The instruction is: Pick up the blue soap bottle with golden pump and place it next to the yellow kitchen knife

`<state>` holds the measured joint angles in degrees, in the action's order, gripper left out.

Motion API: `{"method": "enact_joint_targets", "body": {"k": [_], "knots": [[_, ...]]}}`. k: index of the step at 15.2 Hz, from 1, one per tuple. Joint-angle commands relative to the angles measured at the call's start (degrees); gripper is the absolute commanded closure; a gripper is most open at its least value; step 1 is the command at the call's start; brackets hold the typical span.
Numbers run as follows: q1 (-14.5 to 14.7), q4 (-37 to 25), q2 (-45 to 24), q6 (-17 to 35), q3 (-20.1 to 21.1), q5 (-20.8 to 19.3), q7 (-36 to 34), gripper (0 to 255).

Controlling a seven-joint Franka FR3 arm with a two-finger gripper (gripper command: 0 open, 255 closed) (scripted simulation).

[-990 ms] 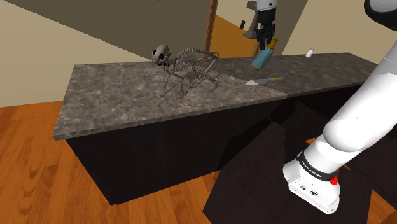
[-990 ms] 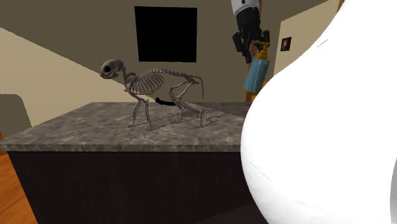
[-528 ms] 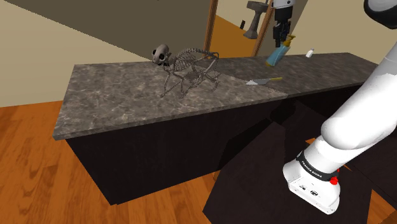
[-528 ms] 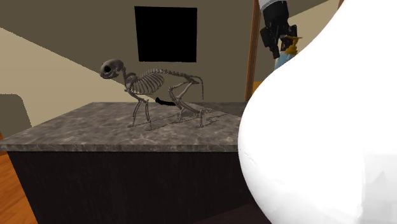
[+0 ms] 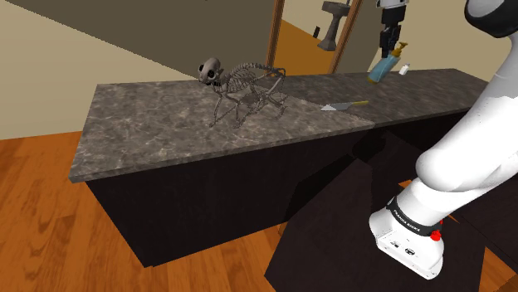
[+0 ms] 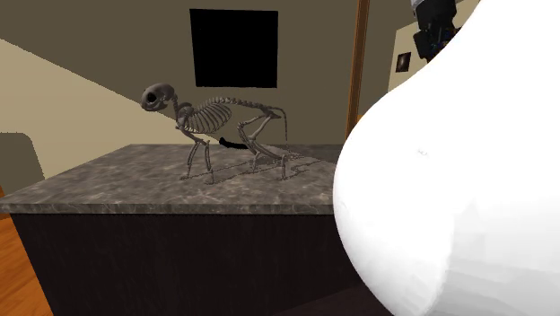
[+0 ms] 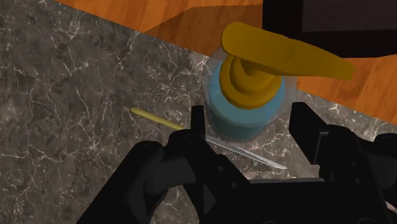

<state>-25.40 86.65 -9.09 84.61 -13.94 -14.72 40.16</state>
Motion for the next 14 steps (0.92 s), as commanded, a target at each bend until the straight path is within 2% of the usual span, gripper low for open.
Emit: {"method": "enact_joint_targets", "body": {"k": [1,8,10,11,14], "knots": [[-1.58,-3.77,-2.10,-0.95,-1.07,0.16,3.05,255],[-8.29,-16.45,-10.22,-2.96,-4.44,1.76,13.32,255],[-10.63,-21.62,-13.49,-4.14,-5.21,2.66,16.32,255],[-12.86,-26.93,-16.78,-5.56,-5.81,3.62,18.92,255],[-12.47,-22.57,-15.45,-2.64,-5.60,3.26,17.96,255]]}}
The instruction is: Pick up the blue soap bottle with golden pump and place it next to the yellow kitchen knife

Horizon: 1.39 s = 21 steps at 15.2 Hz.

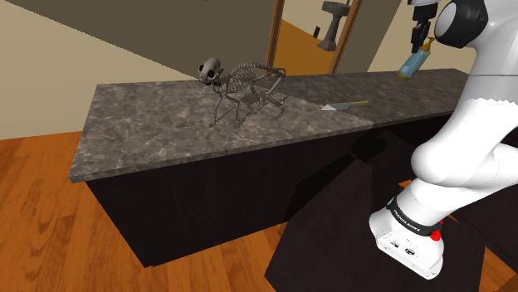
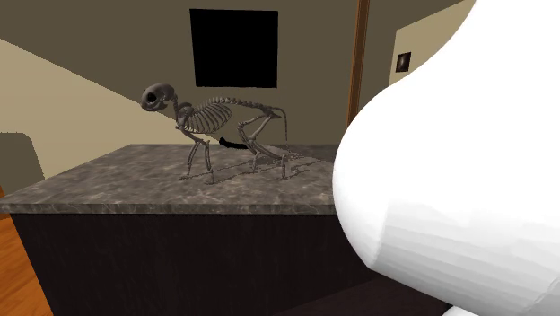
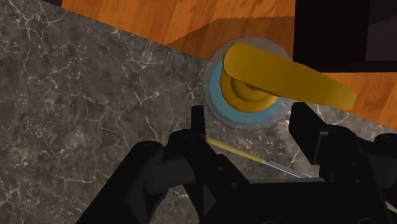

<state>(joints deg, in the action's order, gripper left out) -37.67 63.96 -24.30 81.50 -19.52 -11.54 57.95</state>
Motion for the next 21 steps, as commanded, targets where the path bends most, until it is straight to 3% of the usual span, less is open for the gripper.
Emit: {"method": "enact_joint_targets", "body": {"k": [1,21], "knots": [[-0.07,1.45,0.13,1.39,0.00,-0.01,-0.12,255],[0.94,20.11,2.44,17.14,0.43,-0.81,-4.68,255]]}}
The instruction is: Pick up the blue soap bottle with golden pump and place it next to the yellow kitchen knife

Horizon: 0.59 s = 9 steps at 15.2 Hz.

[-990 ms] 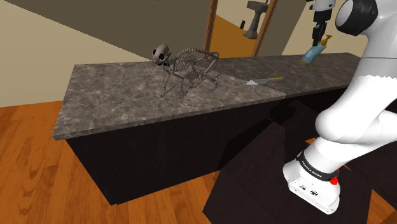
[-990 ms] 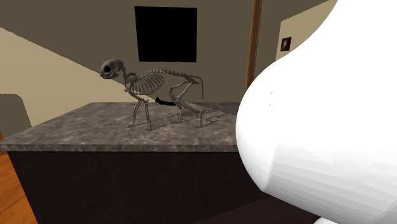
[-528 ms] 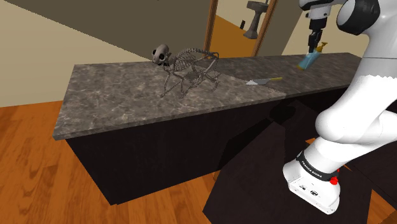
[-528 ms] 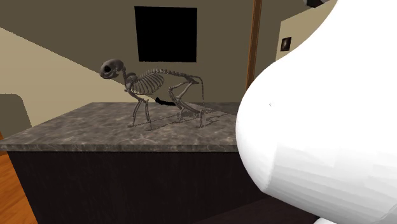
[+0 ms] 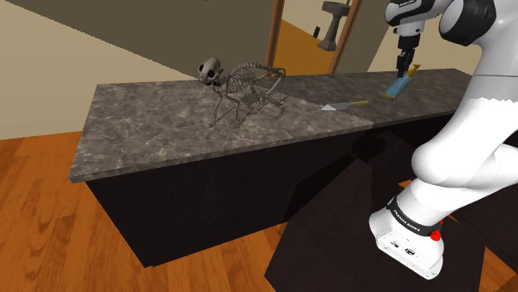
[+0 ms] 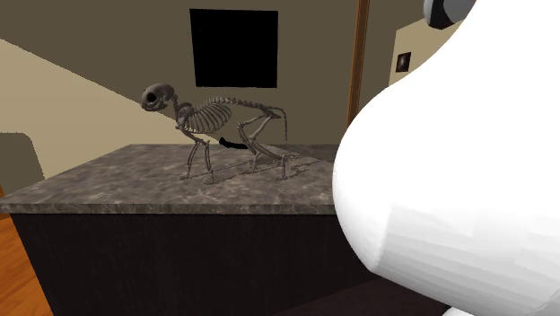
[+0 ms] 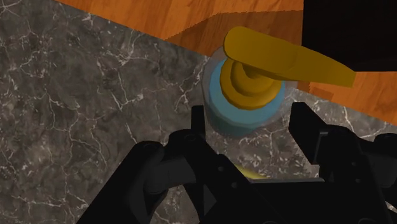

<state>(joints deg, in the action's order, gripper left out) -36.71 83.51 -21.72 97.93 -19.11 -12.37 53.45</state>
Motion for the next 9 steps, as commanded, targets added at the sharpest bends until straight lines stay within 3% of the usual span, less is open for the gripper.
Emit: {"method": "enact_joint_targets", "body": {"k": [1,9], "knots": [[-0.01,1.22,-0.20,1.41,0.04,0.01,-0.35,255],[-0.06,5.91,-1.19,6.88,0.20,0.02,-1.72,255]]}}
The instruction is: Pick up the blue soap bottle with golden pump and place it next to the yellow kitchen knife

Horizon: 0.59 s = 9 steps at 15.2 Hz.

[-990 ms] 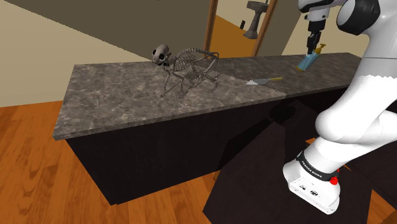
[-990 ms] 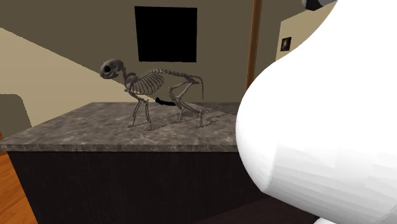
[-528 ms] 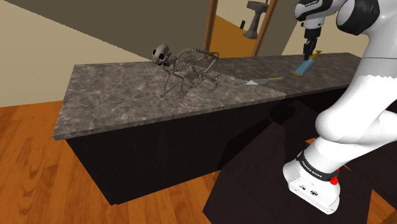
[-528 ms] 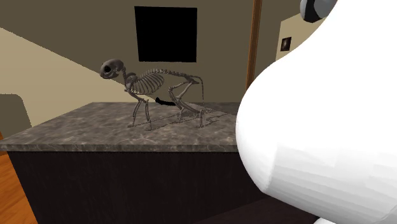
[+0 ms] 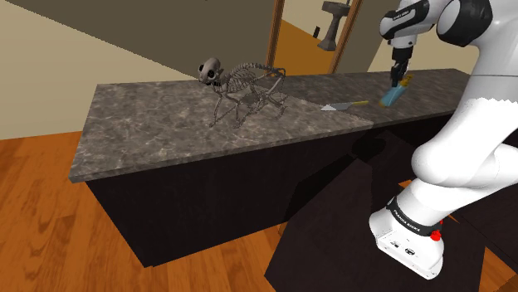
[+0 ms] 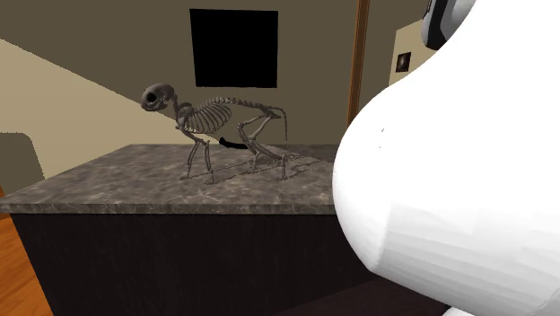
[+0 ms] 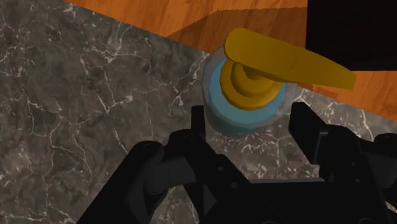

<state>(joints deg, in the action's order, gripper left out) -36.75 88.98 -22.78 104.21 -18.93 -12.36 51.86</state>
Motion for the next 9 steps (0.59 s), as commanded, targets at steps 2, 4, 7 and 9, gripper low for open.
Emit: {"method": "enact_joint_targets", "body": {"k": [2,4,7,9], "knots": [[-0.05,1.45,-0.50,1.92,0.07,0.03,-0.45,255],[-0.09,2.39,-0.92,3.23,0.11,0.06,-0.76,255],[-0.16,3.69,-1.62,5.16,0.19,0.12,-1.21,255],[-0.22,4.48,-2.15,6.43,0.25,0.17,-1.49,255]]}}
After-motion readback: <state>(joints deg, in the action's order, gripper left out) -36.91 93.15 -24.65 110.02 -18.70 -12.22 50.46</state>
